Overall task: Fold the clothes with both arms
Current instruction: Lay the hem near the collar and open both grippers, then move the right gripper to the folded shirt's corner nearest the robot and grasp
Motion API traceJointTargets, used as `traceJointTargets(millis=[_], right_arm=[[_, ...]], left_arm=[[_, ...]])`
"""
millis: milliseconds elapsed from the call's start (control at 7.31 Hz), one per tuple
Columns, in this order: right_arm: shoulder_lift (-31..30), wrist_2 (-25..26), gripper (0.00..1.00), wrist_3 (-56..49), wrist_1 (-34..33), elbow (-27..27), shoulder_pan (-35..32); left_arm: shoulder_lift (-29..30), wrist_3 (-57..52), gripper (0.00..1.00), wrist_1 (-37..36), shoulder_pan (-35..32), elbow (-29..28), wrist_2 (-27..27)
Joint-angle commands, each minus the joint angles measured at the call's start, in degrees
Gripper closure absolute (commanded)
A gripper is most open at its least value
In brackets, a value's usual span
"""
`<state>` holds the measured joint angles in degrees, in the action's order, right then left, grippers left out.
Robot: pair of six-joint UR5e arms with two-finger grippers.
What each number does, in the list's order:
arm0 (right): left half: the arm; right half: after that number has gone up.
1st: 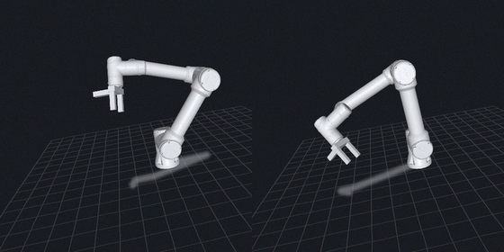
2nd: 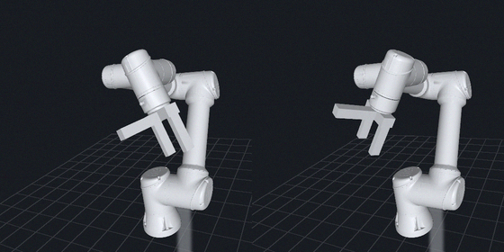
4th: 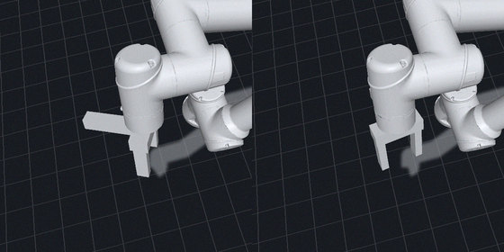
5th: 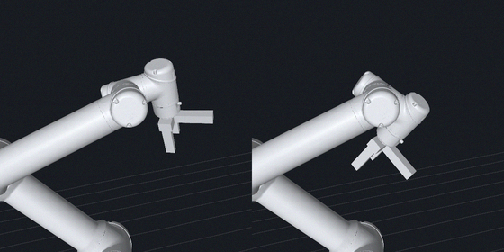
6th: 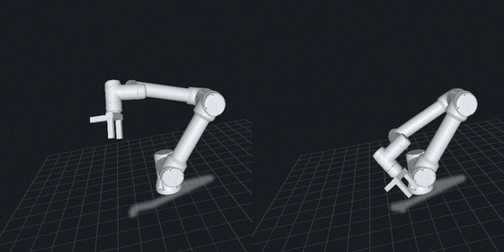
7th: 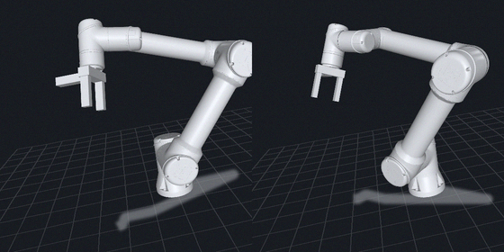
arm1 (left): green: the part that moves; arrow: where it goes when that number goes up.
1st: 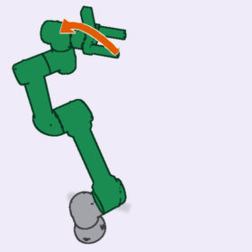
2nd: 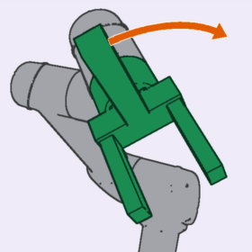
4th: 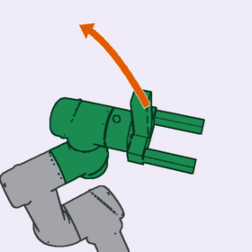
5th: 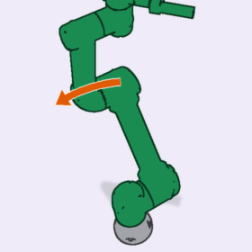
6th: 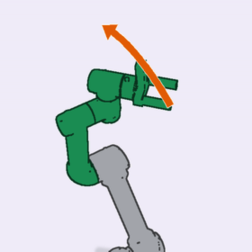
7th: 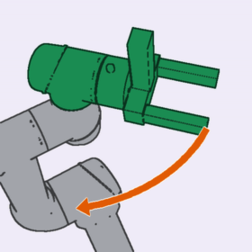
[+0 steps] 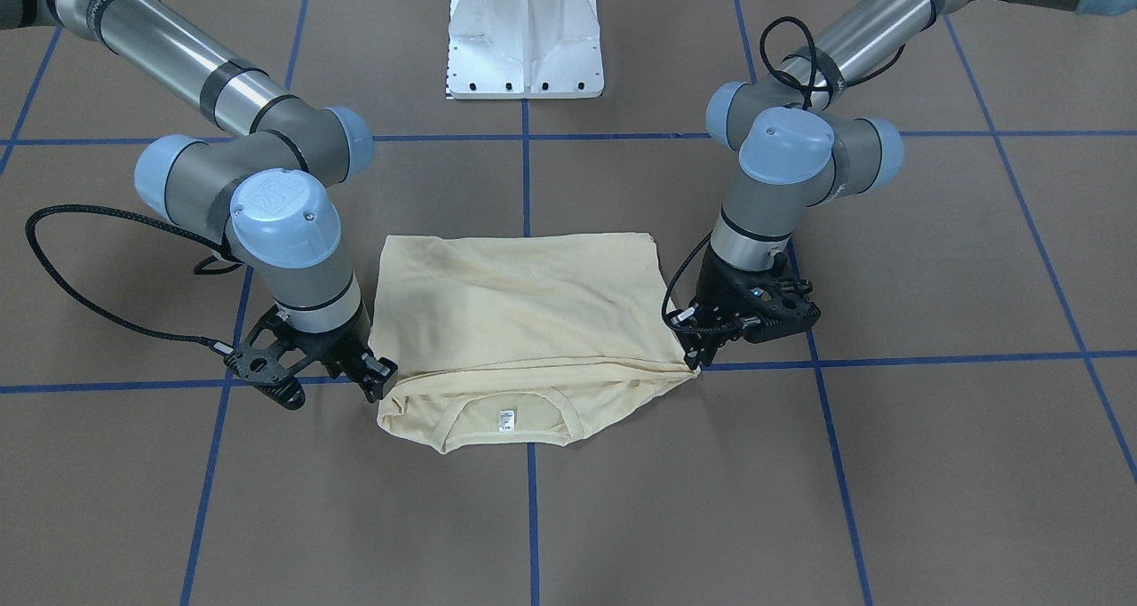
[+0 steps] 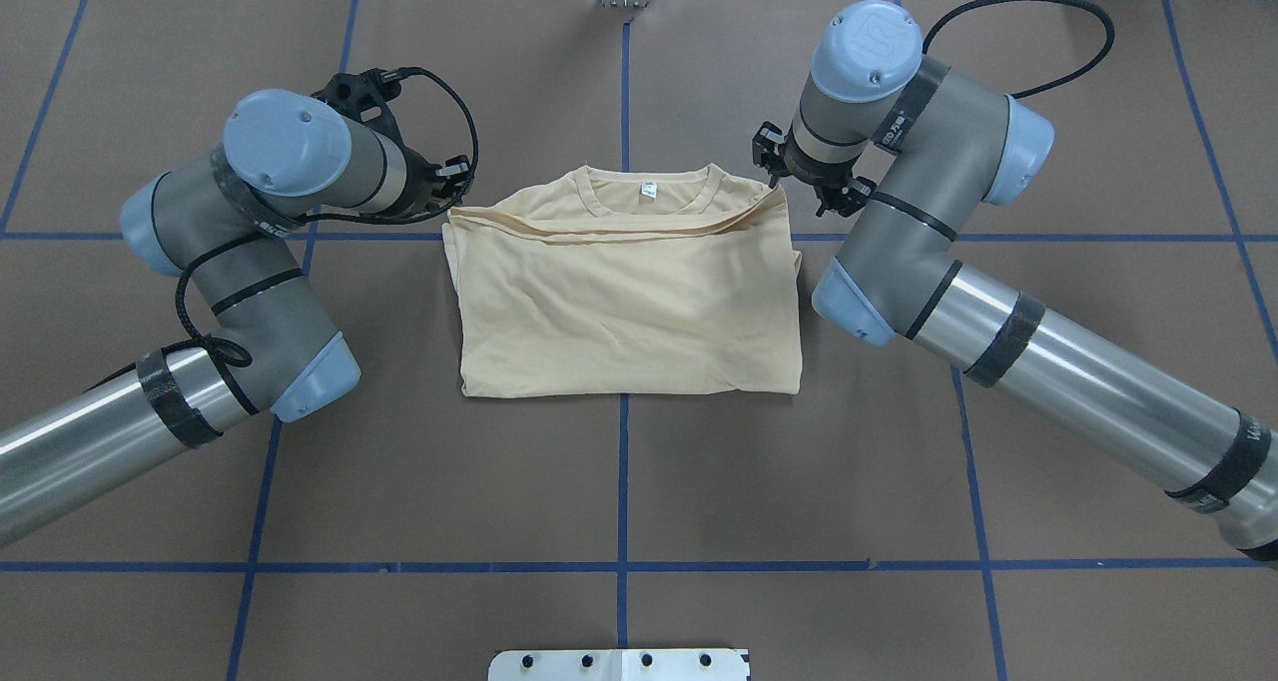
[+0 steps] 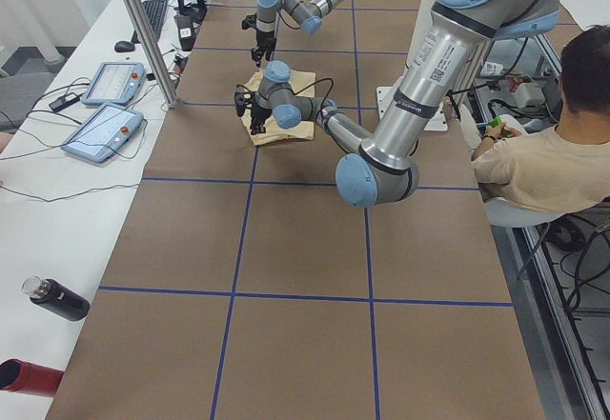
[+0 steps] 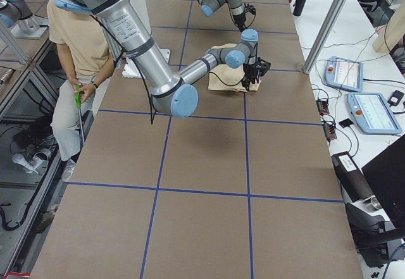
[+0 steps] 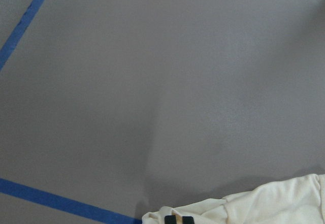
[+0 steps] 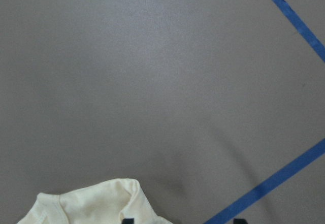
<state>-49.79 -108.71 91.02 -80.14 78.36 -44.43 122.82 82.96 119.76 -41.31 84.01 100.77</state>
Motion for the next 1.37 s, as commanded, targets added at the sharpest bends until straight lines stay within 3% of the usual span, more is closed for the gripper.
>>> traceJointTargets(millis=[0,137,410,547,684,821,1231], right_arm=[[-0.5,-0.7,0.0,0.1,0.1,2.5,-0.4],[-2.9,-0.6,0.0,1.1,0.1,7.6,0.4],[-16.1,2.4,0.0,8.7,0.2,25.8,5.4],[-17.0,8.6,0.0,16.0,0.2,28.6,9.7],[-16.3,16.9,0.0,22.9,0.2,28.3,15.3],[-15.5,21.9,0.0,26.1,0.2,28.1,18.5],[-15.0,22.0,0.02,30.0,0.2,23.1,20.4]], left_arm=[[-0.3,-0.1,0.0,0.7,-1.0,1.4,0.7],[-0.6,-0.1,0.0,0.4,-1.3,3.7,2.4],[-1.2,0.0,0.0,0.3,-1.3,4.9,2.8],[-1.8,-0.1,0.0,0.8,-1.3,4.7,2.8],[-1.8,-0.1,0.0,0.9,-1.3,4.5,2.8],[-1.9,-0.1,0.0,0.8,-1.4,4.5,2.8],[-2.5,-0.1,0.0,0.9,-1.4,4.4,2.8]])
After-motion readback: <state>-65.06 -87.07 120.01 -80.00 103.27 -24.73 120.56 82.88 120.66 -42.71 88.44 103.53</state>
